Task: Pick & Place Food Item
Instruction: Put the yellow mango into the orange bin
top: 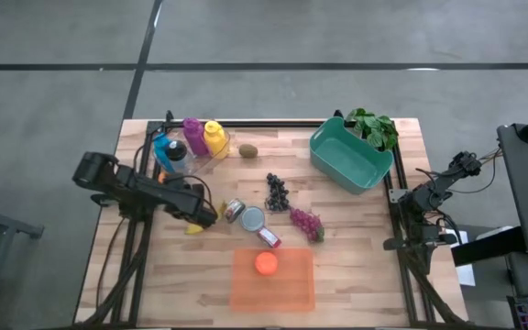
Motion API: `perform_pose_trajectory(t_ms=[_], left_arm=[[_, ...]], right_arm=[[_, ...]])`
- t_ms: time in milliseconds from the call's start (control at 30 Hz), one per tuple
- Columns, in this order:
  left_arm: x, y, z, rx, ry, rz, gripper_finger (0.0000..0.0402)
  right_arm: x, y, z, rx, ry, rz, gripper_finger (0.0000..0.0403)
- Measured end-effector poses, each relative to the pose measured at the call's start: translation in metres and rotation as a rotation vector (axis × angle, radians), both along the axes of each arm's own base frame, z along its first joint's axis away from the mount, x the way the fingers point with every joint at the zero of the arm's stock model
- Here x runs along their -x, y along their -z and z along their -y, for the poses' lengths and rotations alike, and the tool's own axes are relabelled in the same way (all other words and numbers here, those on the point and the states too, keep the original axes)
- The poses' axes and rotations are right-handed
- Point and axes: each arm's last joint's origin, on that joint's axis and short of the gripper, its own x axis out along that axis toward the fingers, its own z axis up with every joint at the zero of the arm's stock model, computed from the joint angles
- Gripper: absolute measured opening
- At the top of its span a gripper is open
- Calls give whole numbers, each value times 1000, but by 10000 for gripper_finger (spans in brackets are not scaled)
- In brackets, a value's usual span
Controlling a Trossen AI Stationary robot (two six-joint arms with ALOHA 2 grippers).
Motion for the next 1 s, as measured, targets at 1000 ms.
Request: perform_pose_trajectory(t_ms=[1000], left_arm=[[2,33,-1,78,-50,-33,194]], right_arm=[[0,0,0,0,0,0,8]])
